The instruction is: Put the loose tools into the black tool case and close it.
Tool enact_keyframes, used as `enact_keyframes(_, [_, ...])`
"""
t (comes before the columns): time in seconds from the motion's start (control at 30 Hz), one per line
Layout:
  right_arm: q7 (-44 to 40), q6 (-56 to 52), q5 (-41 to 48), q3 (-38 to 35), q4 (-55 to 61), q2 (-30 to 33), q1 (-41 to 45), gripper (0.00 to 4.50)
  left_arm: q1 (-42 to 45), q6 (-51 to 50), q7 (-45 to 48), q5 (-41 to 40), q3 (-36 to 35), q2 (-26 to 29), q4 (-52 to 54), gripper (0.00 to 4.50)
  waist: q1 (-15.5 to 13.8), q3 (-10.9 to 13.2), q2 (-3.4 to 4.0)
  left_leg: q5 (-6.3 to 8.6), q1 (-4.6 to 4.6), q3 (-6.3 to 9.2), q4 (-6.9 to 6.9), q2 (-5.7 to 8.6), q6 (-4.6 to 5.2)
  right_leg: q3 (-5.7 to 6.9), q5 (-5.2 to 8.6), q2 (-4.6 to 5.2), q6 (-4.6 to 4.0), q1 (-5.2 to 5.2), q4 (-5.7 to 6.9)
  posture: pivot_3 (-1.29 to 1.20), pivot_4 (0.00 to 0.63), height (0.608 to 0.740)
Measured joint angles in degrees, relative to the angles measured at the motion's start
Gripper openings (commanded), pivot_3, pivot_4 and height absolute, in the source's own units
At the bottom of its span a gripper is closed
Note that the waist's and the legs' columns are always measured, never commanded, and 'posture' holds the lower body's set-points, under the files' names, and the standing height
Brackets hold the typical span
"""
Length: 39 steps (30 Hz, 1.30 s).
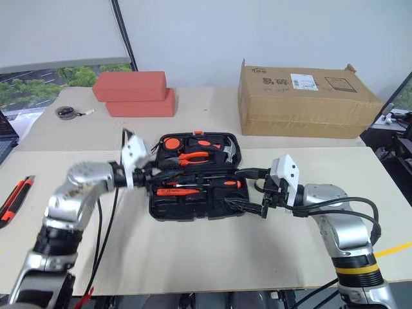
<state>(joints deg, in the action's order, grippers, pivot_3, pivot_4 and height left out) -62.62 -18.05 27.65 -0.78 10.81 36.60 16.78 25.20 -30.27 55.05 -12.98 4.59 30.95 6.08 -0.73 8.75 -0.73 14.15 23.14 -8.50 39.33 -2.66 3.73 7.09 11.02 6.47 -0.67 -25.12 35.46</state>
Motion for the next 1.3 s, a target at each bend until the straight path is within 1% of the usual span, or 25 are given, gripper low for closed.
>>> enact_keyframes(0.03, [0.0, 0.1, 0.0, 0.1, -0.1, -0.1, 0.2, 4.5, -0.7, -0.2, -1.2, 0.8, 0.7, 0.0, 0.3, 0.01, -0.1, 0.0, 0.0, 0.1, -0.02, 0.03, 0.0, 0.0, 0.18, 0.0, 0.0, 0.0, 0.0, 0.01, 0.05, 0.0, 0.15, 0.712])
enact_keyframes(0.13, [-0.3, 0.3, 0.0, 0.3, -0.2, -0.2, 0.3, 4.5, -0.9, -0.1, -2.9, 2.3, 2.3, 0.0, -0.2, 0.01, -0.2, 0.0, 0.01, 0.09, -0.05, 0.07, 0.0, 0.0, 0.17, -0.01, 0.0, 0.02, -0.01, 0.02, 0.1, 0.0, 0.15, 0.712])
enact_keyframes(0.2, [-0.5, 0.5, 0.0, 0.4, -0.3, -0.3, 0.4, 4.5, -0.9, 1.0, -4.4, 4.2, 4.3, -0.3, -3.3, 0.01, -0.1, 0.0, 0.02, 0.09, -0.11, 0.06, 0.0, 0.0, 0.18, -0.04, 0.0, 0.03, -0.01, 0.04, 0.14, 0.0, 0.15, 0.712])
enact_keyframes(0.47, [-0.5, 0.6, -0.1, 0.4, -0.3, -0.3, 0.5, 4.5, -1.4, 8.1, -3.7, 6.5, 7.7, 0.2, -4.9, 0.01, 0.0, -0.1, 0.12, 0.11, -0.22, 0.05, 0.0, -0.03, 0.19, -0.07, 0.03, 0.08, -0.06, 0.09, 0.19, 0.0, 0.15, 0.712])
enact_keyframes(0.7, [-0.3, 0.6, -0.2, 0.4, -0.3, -0.3, 0.4, 4.5, -1.5, 16.6, -3.9, 11.0, 10.6, 1.8, -7.0, 0.01, 0.0, -0.4, 0.27, 0.16, -0.34, 0.05, 0.0, -0.04, 0.1, -0.07, 0.03, 0.11, -0.06, 0.16, 0.22, 0.0, 0.15, 0.712])
enact_keyframes(0.83, [-0.3, 0.6, -0.4, 0.4, -0.3, -0.3, 0.4, 4.5, -2.3, 17.5, -4.2, 11.1, 10.2, 1.7, -7.6, 0.01, 0.0, -0.5, 0.28, 0.18, -0.41, 0.06, 0.0, -0.08, 0.05, -0.09, 0.03, 0.1, -0.06, 0.17, 0.28, 0.0, 0.15, 0.712])
enact_keyframes(0.9, [-0.4, 0.6, -0.4, 0.4, -0.3, -0.3, 0.4, 4.5, -3.0, 16.8, -5.2, 9.3, 7.5, 0.5, -7.7, 0.01, 0.1, -0.5, 0.29, 0.18, -0.41, 0.05, 0.0, -0.11, 0.05, -0.11, 0.03, 0.1, -0.06, 0.15, 0.3, 0.0, 0.15, 0.712])
enact_keyframes(1.03, [-0.6, 0.6, 0.1, 0.4, -0.3, -0.6, 0.5, 4.5, -5.0, 12.7, -8.2, 2.2, 0.1, -2.9, -7.7, 0.01, 0.1, -0.5, 0.2, 0.07, -0.2, 0.08, 0.0, -0.14, 0.1, -0.07, 0.03, 0.06, -0.06, -0.04, 0.33, 0.0, 0.15, 0.712])
enact_keyframes(1.07, [-0.7, 0.6, 0.3, 0.4, -0.3, -1.3, 0.8, 4.5, -5.1, 11.1, -10.0, -0.2, -3.4, -4.1, -7.2, 0.26, 0.1, -0.4, 0.15, 0.05, -0.16, 0.09, 0.0, -0.15, 0.11, -0.07, 0.03, 0.06, -0.06, -0.07, 0.35, 0.0, 0.15, 0.712])
enact_keyframes(1.17, [-1.0, 0.6, 0.7, 1.0, -0.3, -2.7, 2.6, 4.5, -4.6, 8.3, -13.7, -5.6, -12.4, -3.5, -3.9, 0.99, 0.4, -0.4, 0.07, 0.02, -0.1, 0.11, -0.01, -0.16, 0.1, -0.06, 0.03, 0.02, -0.08, -0.1, 0.32, 0.0, 0.15, 0.712])
enact_keyframes(1.2, [-1.1, 0.6, 0.8, 1.0, -0.3, -3.1, 3.3, 4.5, -4.5, 7.5, -14.7, -6.8, -15.1, -2.8, -3.1, 1.53, 0.3, -0.4, 0.07, 0.04, -0.11, 0.1, -0.02, -0.16, 0.13, -0.05, 0.03, 0.02, -0.08, -0.07, 0.31, 0.0, 0.15, 0.712])
enact_keyframes(1.3, [-2.4, 0.5, 1.7, 2.5, -1.8, -5.8, 7.2, 4.5, -6.7, 7.4, -18.4, -6.5, -21.8, 2.4, -4.2, 2.51, 1.0, -0.4, 0.06, 0.06, -0.12, 0.04, -0.04, -0.15, 0.16, -0.07, 0.03, -0.01, -0.08, -0.1, 0.28, 0.0, 0.15, 0.712])
